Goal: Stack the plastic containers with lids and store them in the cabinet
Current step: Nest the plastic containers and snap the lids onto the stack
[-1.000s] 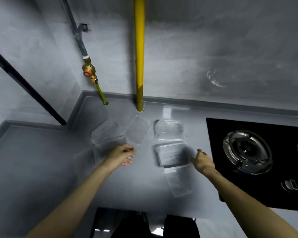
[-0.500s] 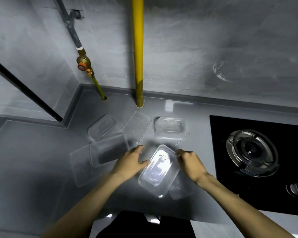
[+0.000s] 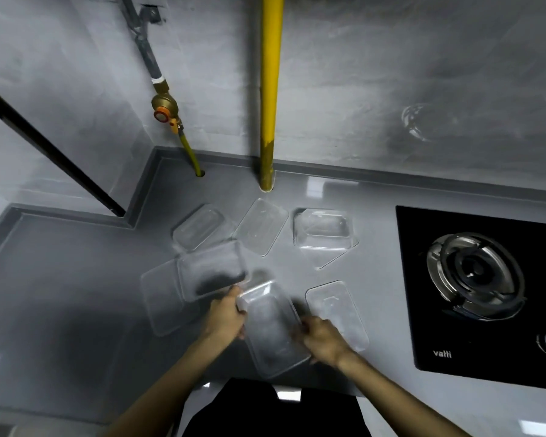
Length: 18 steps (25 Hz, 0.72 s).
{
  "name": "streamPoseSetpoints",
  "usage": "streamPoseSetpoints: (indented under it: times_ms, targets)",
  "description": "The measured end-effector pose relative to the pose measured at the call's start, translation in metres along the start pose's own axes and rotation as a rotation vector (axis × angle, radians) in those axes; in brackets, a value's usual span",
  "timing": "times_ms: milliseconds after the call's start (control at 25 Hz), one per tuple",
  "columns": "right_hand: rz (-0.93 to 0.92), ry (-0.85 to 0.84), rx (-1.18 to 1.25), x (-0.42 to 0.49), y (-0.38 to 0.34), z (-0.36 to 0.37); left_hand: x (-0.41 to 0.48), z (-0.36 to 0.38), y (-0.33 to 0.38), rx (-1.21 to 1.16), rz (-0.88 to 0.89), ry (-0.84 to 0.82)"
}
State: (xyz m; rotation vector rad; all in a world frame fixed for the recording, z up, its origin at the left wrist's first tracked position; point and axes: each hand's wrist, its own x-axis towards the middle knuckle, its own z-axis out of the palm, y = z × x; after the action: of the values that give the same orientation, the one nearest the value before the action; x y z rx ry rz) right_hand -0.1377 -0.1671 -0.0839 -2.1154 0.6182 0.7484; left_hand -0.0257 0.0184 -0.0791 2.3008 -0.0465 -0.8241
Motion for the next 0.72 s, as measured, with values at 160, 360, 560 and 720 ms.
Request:
streamPoseSetpoints:
  times_ms: [160, 360, 560, 720]
  targets:
    - [0.013, 0.074, -0.242, 0.013, 0.010, 0.009, -0.003, -0.004, -0.019, -0.021, -0.067, -0.112]
    - [-0.014, 0.093, -0.397, 0.039, 0.010, 0.002, 0.012, -0.047, -0.047, 0.105, -0.115, 0.361]
    - [-0.076, 0.124, -0.291, 0.058, 0.001, -0.003, 0.046, -0.063, -0.059, 0.217, -0.179, 0.335]
    - [-0.109, 0.215, -0.211, 0.054, 0.002, -0.010, 0.064, -0.061, -0.058, 0.093, -0.222, 0.339]
